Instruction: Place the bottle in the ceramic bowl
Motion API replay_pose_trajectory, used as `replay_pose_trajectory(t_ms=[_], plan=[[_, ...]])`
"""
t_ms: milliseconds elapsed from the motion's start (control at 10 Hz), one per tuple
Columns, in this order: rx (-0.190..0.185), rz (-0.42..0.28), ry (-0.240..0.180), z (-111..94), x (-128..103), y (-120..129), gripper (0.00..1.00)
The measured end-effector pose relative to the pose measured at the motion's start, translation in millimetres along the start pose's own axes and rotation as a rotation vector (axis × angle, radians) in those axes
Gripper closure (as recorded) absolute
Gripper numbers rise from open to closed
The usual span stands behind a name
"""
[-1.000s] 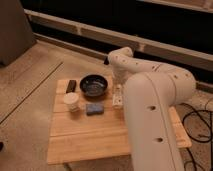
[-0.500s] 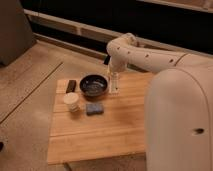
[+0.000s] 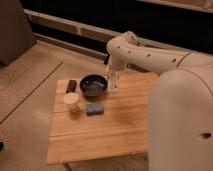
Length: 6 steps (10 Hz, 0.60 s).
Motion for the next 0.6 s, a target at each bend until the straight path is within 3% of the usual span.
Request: replay_pose_trajectory(t_ms=[400,600], plan=[[0.021,-0.085,0.062,38.3,-42.1,44.8,1.00],[-0.002,-0.100,0.095,56.3,-49.2,65.7,1.00]])
